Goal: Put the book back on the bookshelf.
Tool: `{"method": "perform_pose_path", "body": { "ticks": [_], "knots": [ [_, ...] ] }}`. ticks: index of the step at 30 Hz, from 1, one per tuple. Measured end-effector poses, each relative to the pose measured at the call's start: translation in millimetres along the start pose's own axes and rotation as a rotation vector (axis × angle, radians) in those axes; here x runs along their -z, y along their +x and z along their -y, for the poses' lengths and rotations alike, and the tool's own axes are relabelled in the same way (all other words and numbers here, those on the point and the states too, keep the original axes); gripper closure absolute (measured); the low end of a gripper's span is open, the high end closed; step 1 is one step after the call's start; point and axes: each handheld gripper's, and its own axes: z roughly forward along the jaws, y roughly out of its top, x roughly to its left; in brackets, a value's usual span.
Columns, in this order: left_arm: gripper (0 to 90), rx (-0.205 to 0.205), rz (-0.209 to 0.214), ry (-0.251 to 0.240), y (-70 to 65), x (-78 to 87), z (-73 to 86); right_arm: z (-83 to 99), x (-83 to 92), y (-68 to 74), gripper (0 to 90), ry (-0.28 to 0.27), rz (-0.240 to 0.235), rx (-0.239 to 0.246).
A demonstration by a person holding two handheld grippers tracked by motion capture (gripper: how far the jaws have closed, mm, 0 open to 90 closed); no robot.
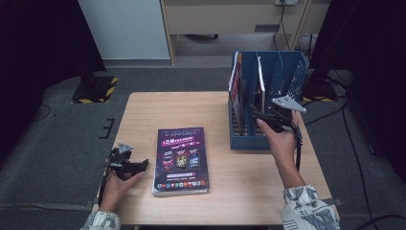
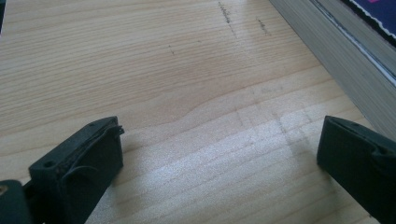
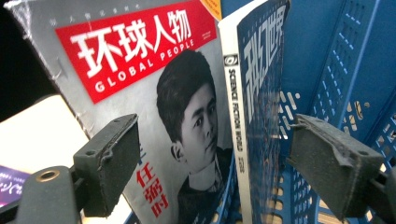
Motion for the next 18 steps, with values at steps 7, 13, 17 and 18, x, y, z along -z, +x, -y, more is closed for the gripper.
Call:
{"method": "perform_pose_path", "body": {
  "ticks": [7, 13, 17, 18],
  "knots": [
    [0.0, 0.000, 0.000, 0.000, 0.0, 0.0, 0.0, 10.2, 11.7, 2.6, 17.2, 0.013, -0.030, 0.029],
    [0.0, -0.002, 0.004, 0.000, 0.4, 0.1, 0.1, 22.5, 22.8, 8.9, 16.2, 0.028, -0.063, 0.071],
    [0.0, -0.005, 0.005, 0.001, 0.5, 0.0, 0.1, 30.8, 31.8, 11.7, 16.6, 0.036, -0.085, 0.080],
    [0.0, -0.005, 0.005, 0.001, 0.6, 0.0, 0.1, 33.1, 33.7, 12.8, 16.7, 0.039, -0.086, 0.087]
  ]
}}
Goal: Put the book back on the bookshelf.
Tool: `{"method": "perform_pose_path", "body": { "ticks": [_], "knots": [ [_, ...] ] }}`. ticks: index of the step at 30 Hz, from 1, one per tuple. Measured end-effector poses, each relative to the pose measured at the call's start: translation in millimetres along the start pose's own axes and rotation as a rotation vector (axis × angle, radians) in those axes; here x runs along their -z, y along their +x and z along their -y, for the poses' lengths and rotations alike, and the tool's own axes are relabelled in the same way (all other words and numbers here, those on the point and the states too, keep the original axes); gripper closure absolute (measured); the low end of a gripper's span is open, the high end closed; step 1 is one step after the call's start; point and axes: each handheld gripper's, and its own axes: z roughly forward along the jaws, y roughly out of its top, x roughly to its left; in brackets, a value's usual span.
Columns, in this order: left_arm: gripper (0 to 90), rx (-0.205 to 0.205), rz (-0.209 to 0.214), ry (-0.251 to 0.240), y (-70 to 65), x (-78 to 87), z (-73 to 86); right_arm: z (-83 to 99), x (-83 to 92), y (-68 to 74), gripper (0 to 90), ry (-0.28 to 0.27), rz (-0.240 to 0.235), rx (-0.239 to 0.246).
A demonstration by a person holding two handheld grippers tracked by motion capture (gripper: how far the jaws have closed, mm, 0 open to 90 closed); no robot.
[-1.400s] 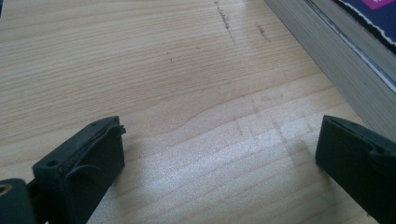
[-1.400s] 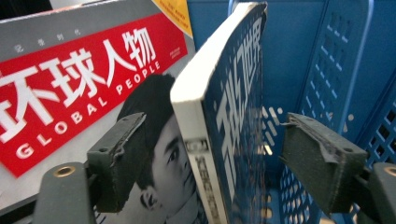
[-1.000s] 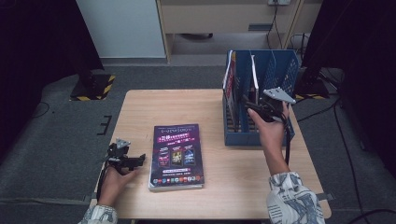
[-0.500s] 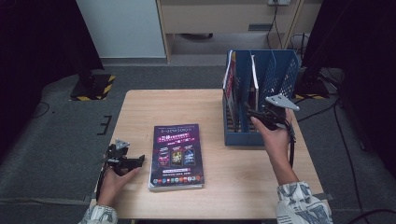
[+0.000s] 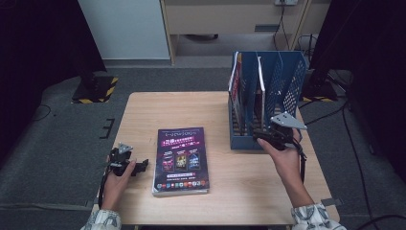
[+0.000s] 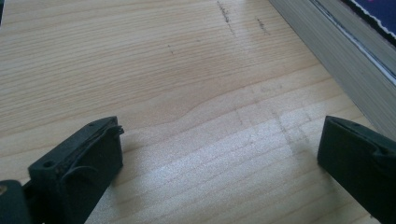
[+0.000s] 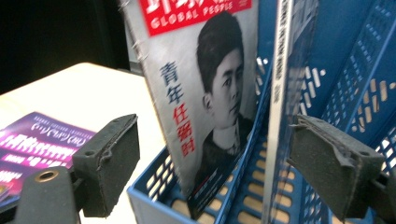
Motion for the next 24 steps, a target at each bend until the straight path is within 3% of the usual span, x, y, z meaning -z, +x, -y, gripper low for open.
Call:
{"method": "perform_pose_path", "body": {
  "ticks": [9, 12, 16, 19, 24],
  "knots": [
    [0.0, -0.003, 0.003, -0.001, -0.2, 0.3, 0.3, 28.0, 6.0, 15.1, 16.8, 0.004, -0.033, -0.024],
    [0.0, -0.019, 0.018, 0.000, -0.3, 1.0, 0.8, 38.1, 6.3, 29.2, 16.9, 0.029, -0.063, -0.011],
    [0.0, -0.031, 0.032, 0.001, 0.8, 1.8, 1.1, 40.1, 4.6, 41.6, 17.5, 0.038, -0.081, 0.007],
    [3.7, -0.048, 0.050, -0.005, 1.2, 3.1, 0.6, 35.3, -2.7, 57.0, 20.9, 0.037, -0.131, 0.024],
    [5.4, -0.026, 0.067, -0.027, 0.5, 5.6, -3.0, 35.0, -11.3, 73.6, 21.5, 0.041, -0.182, 0.041]
  ]
}}
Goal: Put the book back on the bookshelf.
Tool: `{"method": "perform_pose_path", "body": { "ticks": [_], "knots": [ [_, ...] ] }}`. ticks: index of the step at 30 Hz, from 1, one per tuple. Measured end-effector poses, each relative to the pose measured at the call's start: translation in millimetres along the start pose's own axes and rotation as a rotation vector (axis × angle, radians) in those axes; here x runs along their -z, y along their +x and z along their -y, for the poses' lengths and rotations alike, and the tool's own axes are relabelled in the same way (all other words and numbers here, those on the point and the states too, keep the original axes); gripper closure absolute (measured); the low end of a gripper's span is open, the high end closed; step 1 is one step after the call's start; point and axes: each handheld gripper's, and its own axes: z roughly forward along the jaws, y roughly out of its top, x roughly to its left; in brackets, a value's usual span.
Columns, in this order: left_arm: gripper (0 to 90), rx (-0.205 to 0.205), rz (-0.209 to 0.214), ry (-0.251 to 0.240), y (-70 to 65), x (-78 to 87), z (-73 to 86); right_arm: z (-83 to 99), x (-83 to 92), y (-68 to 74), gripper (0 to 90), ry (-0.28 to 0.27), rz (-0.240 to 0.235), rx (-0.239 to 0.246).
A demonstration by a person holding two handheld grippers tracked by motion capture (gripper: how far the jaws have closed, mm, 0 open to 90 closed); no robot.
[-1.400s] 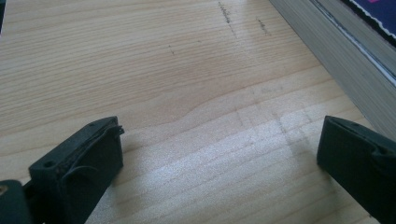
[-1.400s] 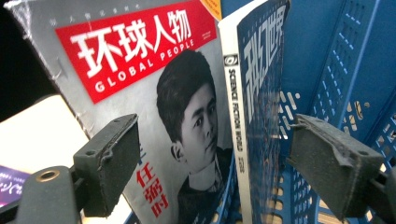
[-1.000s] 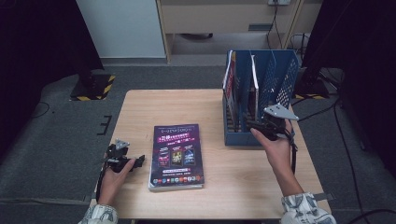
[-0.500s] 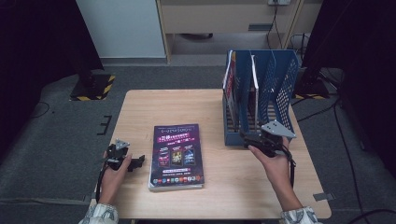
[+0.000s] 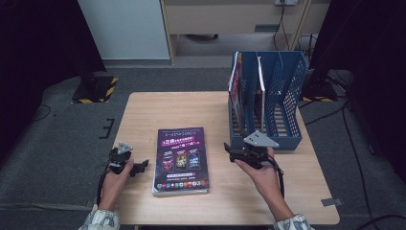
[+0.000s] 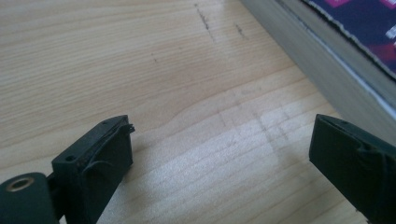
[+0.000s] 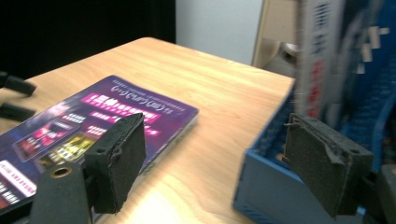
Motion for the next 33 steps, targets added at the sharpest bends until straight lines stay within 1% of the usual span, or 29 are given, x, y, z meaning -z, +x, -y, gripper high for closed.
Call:
{"method": "perform_pose_path", "body": {
  "ticks": [1, 2, 3, 5, 8, 9, 10, 11, 12, 13, 15, 16, 18, 19, 20, 21, 23, 25, 26, 27, 28, 29, 30, 31, 32, 33],
  "knots": [
    [5.6, 0.000, 0.000, 0.000, 0.0, 0.0, 0.0, 0.0, 0.0, 0.0, 21.5, 0.000, 0.000, 0.000],
    [5.7, -0.003, 0.001, -0.008, -0.8, 2.0, -1.7, 2.8, -4.8, 5.8, 21.4, 0.014, -0.014, 0.012],
    [5.7, -0.003, 0.001, -0.008, -0.8, 2.0, -1.7, 2.8, -4.8, 5.8, 21.4, 0.014, -0.014, 0.012],
    [6.1, -0.011, 0.007, -0.009, -2.6, 4.2, -2.7, 5.0, -9.8, 9.6, 21.2, 0.028, -0.030, 0.019],
    [7.5, -0.010, 0.010, -0.025, -7.6, 8.1, -3.9, 6.3, -22.5, 16.3, 20.8, 0.045, -0.060, 0.018],
    [7.6, -0.010, 0.010, -0.025, -7.6, 8.1, -3.9, 6.3, -22.5, 16.3, 20.8, 0.045, -0.060, 0.018],
    [7.6, -0.008, 0.016, -0.039, -9.6, 11.0, -5.2, 7.1, -28.5, 20.5, 20.8, 0.054, -0.072, 0.018],
    [7.7, -0.008, 0.016, -0.039, -9.6, 11.0, -5.2, 7.1, -28.5, 20.5, 20.8, 0.054, -0.072, 0.018],
    [8.1, -0.002, 0.021, -0.061, -12.1, 14.1, -7.0, 7.7, -33.3, 25.0, 20.9, 0.065, -0.093, 0.023],
    [8.2, -0.002, 0.021, -0.061, -12.1, 14.1, -7.0, 7.7, -33.3, 25.0, 20.9, 0.065, -0.093, 0.023],
    [8.2, 0.005, 0.029, -0.077, -14.5, 17.3, -8.7, 8.3, -37.9, 30.3, 21.4, 0.078, -0.109, 0.042],
    [8.2, 0.014, 0.034, -0.084, -15.7, 18.0, -9.0, 9.8, -42.3, 35.0, 21.3, 0.097, -0.127, 0.055],
    [8.5, 0.025, 0.055, -0.081, -20.4, 17.7, -9.6, 12.2, -46.9, 39.1, 21.1, 0.115, -0.136, 0.061],
    [8.9, 0.025, 0.055, -0.081, -20.4, 17.7, -9.6, 12.2, -46.9, 39.1, 21.1, 0.115, -0.136, 0.061],
    [8.8, 0.003, 0.070, -0.097, -24.5, 19.5, -11.9, 13.9, -50.4, 42.3, 21.1, 0.132, -0.150, 0.064],
    [8.8, 0.003, 0.070, -0.097, -24.5, 19.5, -11.9, 13.9, -50.4, 42.3, 21.1, 0.132, -0.150, 0.064],
    [8.6, -0.011, 0.090, -0.115, -28.4, 21.6, -14.0, 14.7, -54.0, 45.9, 22.0, 0.146, -0.167, 0.065],
    [8.2, -0.037, 0.105, -0.115, -32.2, 22.5, -15.9, 15.0, -55.1, 46.6, 22.7, 0.151, -0.174, 0.061],
    [8.3, -0.044, 0.109, -0.114, -34.5, 22.2, -16.5, 16.3, -57.1, 47.0, 24.5, 0.166, -0.185, 0.056],
    [8.3, -0.051, 0.114, -0.111, -36.8, 21.7, -16.9, 16.3, -57.1, 47.0, 24.5, 0.166, -0.185, 0.056],
    [10.9, -0.069, 0.128, -0.109, -41.6, 20.8, -18.5, 18.1, -57.9, 46.4, 29.9, 0.181, -0.191, 0.065],
    [14.3, -0.069, 0.128, -0.109, -41.6, 20.8, -18.5, 18.1, -57.9, 46.4, 29.9, 0.181, -0.191, 0.065],
    [14.3, -0.083, 0.129, -0.110, -44.2, 21.2, -19.7, 19.0, -58.0, 45.7, 32.4, 0.184, -0.198, 0.063],
    [16.5, -0.102, 0.132, -0.116, -49.9, 22.0, -21.6, 19.6, -57.4, 45.1, 34.8, 0.188, -0.204, 0.063],
    [18.1, -0.102, 0.132, -0.116, -49.9, 22.0, -21.6, 19.6, -57.4, 45.1, 34.8, 0.188, -0.204, 0.063],
    [18.1, -0.112, 0.137, -0.115, -53.0, 21.9, -22.0, 19.5, -57.0, 45.3, 35.1, 0.186, -0.203, 0.064]
  ]
}}
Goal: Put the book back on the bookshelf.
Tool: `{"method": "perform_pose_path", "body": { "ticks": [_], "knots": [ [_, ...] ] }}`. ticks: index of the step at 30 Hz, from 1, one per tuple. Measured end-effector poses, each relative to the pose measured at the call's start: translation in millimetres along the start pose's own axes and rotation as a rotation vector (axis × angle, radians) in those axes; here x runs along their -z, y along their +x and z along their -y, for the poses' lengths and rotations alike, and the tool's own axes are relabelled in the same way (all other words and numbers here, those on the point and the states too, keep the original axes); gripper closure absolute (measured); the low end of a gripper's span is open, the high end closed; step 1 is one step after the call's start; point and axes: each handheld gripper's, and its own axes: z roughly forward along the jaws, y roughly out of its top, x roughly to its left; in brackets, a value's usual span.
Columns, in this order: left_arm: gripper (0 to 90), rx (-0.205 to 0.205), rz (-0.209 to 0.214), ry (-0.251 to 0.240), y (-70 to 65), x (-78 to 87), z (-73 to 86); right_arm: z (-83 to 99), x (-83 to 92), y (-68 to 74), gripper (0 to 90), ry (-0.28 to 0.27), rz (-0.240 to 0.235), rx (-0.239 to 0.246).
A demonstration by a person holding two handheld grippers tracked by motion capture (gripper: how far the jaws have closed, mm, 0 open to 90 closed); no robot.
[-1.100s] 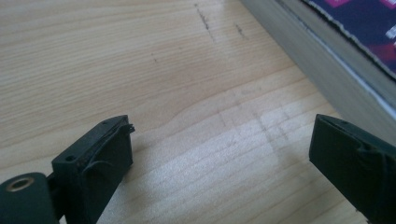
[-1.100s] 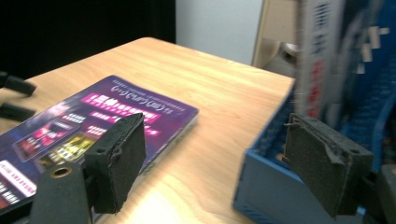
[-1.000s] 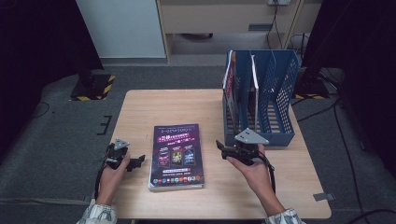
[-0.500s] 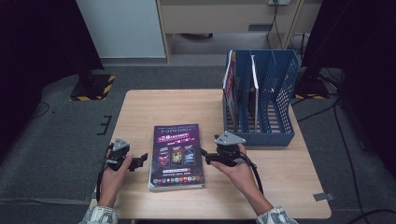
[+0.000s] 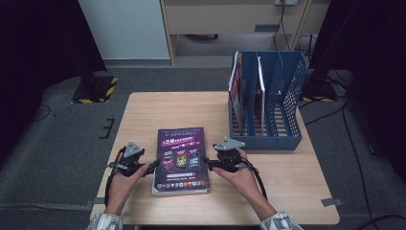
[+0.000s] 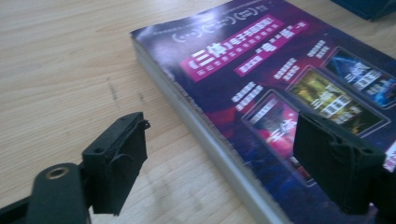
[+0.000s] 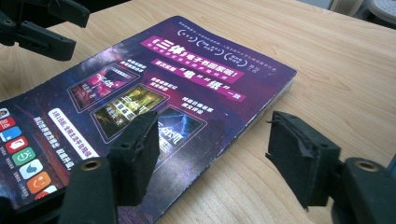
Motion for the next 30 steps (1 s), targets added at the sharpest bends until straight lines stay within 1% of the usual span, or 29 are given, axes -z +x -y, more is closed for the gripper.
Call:
{"method": "perform_pose_path", "body": {
  "ticks": [1, 2, 4, 6, 7, 9, 10, 11, 13, 16, 17, 19, 22, 24, 26, 27, 28, 30],
  "knots": [
    [21.0, -0.022, 0.011, 0.012, -6.8, -2.1, -0.9, 0.9, 0.4, 0.8, 34.3, -0.001, -0.006, -0.001],
    [21.7, -0.022, 0.011, 0.012, -6.8, -2.1, -0.9, 0.9, 0.4, 0.8, 34.3, -0.001, -0.006, -0.001],
    [23.8, -0.038, 0.025, 0.022, -12.3, -5.3, -1.7, 5.5, -1.1, 1.3, 32.3, 0.015, -0.005, -0.013],
    [24.2, -0.037, 0.026, 0.026, -13.7, -6.7, -1.5, 6.7, -1.7, 1.1, 32.0, 0.020, -0.006, -0.010],
    [24.1, -0.048, 0.029, 0.041, -15.3, -9.8, -0.7, 8.1, -2.6, 1.0, 30.4, 0.030, -0.006, -0.013],
    [23.9, -0.054, 0.026, 0.049, -15.4, -11.1, -0.1, 8.7, -3.2, 1.6, 28.6, 0.032, -0.004, -0.022],
    [24.4, -0.045, 0.032, 0.052, -14.6, -12.5, 0.8, 10.0, -3.4, 2.0, 26.0, 0.038, -0.007, -0.024],
    [25.9, -0.045, 0.032, 0.052, -14.6, -12.5, 0.8, 10.0, -3.4, 2.0, 26.0, 0.038, -0.007, -0.024],
    [27.6, -0.029, 0.053, 0.053, -13.8, -13.9, 1.8, 11.2, -3.8, 2.6, 24.2, 0.041, -0.011, -0.029],
    [31.4, -0.036, 0.068, 0.062, -13.7, -15.8, 3.1, 11.1, -2.8, 2.5, 21.9, 0.045, -0.016, -0.030],
    [34.6, -0.039, 0.070, 0.066, -13.7, -16.9, 3.6, 12.2, -2.1, 2.2, 21.8, 0.046, -0.016, -0.033],
    [34.7, -0.039, 0.067, 0.071, -14.0, -17.8, 4.1, 13.5, -1.9, 2.6, 21.8, 0.047, -0.016, -0.041],
    [35.1, -0.040, 0.071, 0.073, -12.9, -18.9, 4.2, 18.3, -5.2, 2.3, 21.0, 0.072, -0.031, -0.040],
    [36.5, -0.043, 0.074, 0.069, -12.7, -19.4, 4.3, 18.7, -6.4, 2.5, 20.5, 0.076, -0.034, -0.039],
    [37.8, -0.051, 0.079, 0.061, -12.3, -20.3, 4.1, 18.9, -7.8, 3.3, 19.2, 0.080, -0.044, -0.049],
    [40.3, -0.065, 0.088, 0.056, -14.1, -21.2, 3.7, 19.5, -8.5, 3.8, 17.6, 0.087, -0.062, -0.044],
    [40.8, -0.065, 0.088, 0.056, -14.1, -21.2, 3.7, 19.5, -8.5, 3.8, 17.6, 0.087, -0.062, -0.044],
    [40.9, -0.083, 0.087, 0.054, -18.1, -22.1, 2.9, 20.8, -8.2, 4.5, 15.2, 0.094, -0.066, -0.055]
  ]
}}
